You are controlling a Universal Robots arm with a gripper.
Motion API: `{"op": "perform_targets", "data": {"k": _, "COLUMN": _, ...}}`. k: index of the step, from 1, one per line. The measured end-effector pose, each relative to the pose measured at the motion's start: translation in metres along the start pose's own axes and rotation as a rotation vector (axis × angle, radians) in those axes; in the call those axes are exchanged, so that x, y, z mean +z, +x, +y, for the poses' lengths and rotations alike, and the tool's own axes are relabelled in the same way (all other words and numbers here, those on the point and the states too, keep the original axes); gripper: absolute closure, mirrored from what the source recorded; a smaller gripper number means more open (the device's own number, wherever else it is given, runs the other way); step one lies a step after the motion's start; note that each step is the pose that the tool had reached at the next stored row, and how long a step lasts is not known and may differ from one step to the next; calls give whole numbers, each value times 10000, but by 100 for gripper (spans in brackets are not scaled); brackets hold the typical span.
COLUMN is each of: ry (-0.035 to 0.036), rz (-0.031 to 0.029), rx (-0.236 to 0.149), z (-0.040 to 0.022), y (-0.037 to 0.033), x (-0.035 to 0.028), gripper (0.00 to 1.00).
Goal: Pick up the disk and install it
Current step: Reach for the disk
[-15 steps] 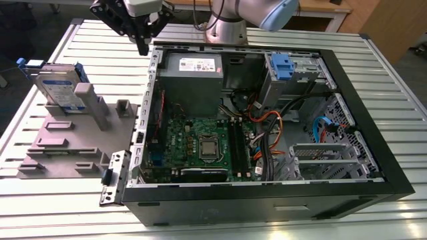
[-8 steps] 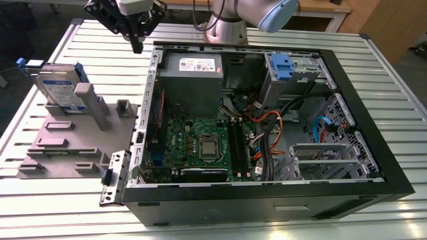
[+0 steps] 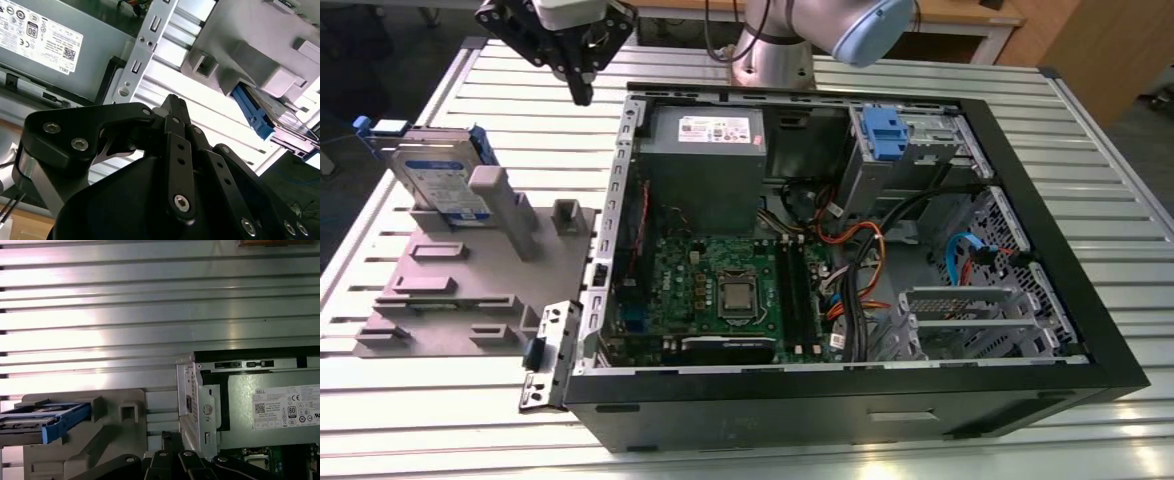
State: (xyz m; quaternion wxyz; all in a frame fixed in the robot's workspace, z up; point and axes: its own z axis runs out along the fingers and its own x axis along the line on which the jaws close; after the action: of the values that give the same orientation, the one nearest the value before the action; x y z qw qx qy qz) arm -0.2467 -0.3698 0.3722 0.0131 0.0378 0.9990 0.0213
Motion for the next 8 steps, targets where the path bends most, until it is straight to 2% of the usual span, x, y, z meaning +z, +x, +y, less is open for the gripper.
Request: {"op": "perform_targets", "data": {"k": 8, "ry": 0, "rz": -1, "rx": 2, "z": 62, "y": 213, "x": 52, "gripper": 89}}
